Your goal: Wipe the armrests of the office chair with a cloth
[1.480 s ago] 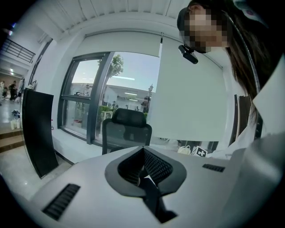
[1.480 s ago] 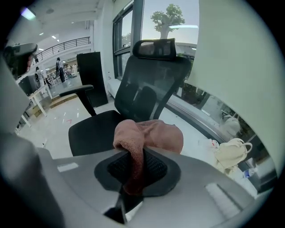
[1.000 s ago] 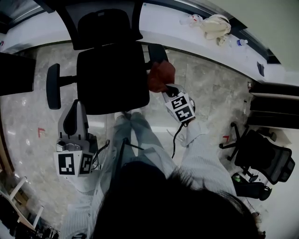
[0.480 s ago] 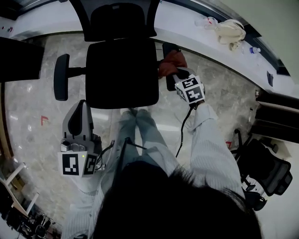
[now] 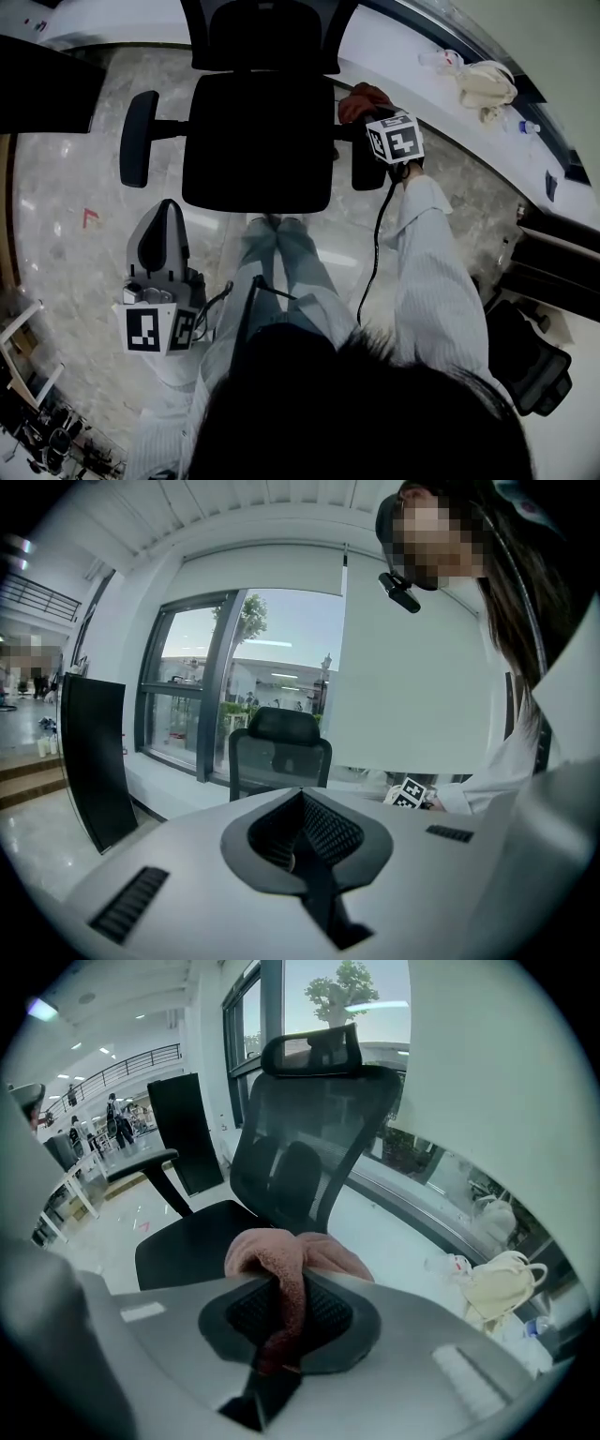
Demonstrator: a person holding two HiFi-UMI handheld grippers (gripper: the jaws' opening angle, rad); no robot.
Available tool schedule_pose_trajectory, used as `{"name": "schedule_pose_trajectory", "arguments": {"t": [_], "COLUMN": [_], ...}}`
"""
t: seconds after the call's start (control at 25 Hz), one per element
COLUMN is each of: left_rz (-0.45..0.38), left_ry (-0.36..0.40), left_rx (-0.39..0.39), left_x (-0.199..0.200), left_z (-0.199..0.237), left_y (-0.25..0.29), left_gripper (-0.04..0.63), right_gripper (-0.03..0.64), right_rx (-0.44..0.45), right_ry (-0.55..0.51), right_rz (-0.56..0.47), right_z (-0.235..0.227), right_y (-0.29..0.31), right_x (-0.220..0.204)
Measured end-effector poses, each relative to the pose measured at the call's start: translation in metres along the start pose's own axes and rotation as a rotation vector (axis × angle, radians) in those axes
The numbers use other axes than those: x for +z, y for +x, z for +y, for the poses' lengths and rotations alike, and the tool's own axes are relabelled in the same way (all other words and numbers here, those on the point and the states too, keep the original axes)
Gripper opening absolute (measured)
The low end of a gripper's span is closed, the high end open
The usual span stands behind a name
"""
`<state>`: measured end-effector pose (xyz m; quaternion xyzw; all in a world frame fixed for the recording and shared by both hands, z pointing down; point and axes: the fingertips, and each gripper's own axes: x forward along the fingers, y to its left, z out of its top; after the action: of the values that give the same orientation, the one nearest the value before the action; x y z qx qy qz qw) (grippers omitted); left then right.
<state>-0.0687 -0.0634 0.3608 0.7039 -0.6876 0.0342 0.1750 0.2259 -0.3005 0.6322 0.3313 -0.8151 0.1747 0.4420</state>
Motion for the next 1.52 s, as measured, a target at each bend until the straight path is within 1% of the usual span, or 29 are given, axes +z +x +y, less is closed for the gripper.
{"name": "schedule_pose_trajectory", "arguments": {"t": [0.08, 0.24, 0.36, 0.48, 0.6, 0.72, 0.88, 0.96, 1.08, 1.16, 1.32, 1.52], "left_rz": [-0.013, 0.001, -0.035, -0.03, -0.051, -0.031, -0.038, -0.028, -0.017, -0.004, -0.01, -0.008], "left_ry": [-0.006, 0.025, 0.026, 0.022, 0.027, 0.063, 0.048, 0.052, 0.039, 0.037, 0.039, 0.038], "left_rx": [-0.015, -0.028, -0.077, -0.085, -0.119, -0.119, -0.115, -0.096, -0.064, -0.035, 0.004, 0.063], "left_x": [0.003, 0.004, 0.013, 0.013, 0.019, 0.015, 0.017, 0.014, 0.01, 0.008, 0.008, 0.007], "left_z": [-0.006, -0.013, -0.027, -0.037, -0.047, -0.047, -0.048, -0.042, -0.031, -0.022, -0.007, 0.021], "left_y": [0.0, -0.001, 0.0, -0.001, -0.002, -0.005, -0.006, -0.008, -0.011, -0.013, -0.019, -0.024], "left_gripper": [0.003, 0.003, 0.003, 0.003, 0.003, 0.003, 0.003, 0.003, 0.003, 0.003, 0.003, 0.003], "right_gripper": [0.038, 0.038, 0.038, 0.038, 0.038, 0.038, 0.038, 0.038, 0.038, 0.038, 0.038, 0.038], "right_rx": [0.011, 0.034, 0.063, 0.089, 0.095, 0.097, 0.106, 0.108, 0.111, 0.098, 0.082, 0.03], "right_ry": [-0.005, -0.022, -0.026, -0.038, -0.036, -0.03, -0.036, -0.025, 0.004, 0.001, -0.006, -0.003], "right_rz": [-0.004, -0.019, -0.034, -0.048, -0.066, -0.07, -0.052, -0.052, -0.046, -0.035, -0.016, 0.022], "right_z": [0.008, 0.03, 0.054, 0.079, 0.096, 0.108, 0.116, 0.112, 0.098, 0.084, 0.053, 0.02], "right_y": [-0.007, -0.033, -0.056, -0.081, -0.101, -0.112, -0.118, -0.116, -0.105, -0.092, -0.059, -0.019], "right_x": [-0.007, -0.033, -0.054, -0.077, -0.094, -0.104, -0.115, -0.113, -0.1, -0.087, -0.059, -0.02]}}
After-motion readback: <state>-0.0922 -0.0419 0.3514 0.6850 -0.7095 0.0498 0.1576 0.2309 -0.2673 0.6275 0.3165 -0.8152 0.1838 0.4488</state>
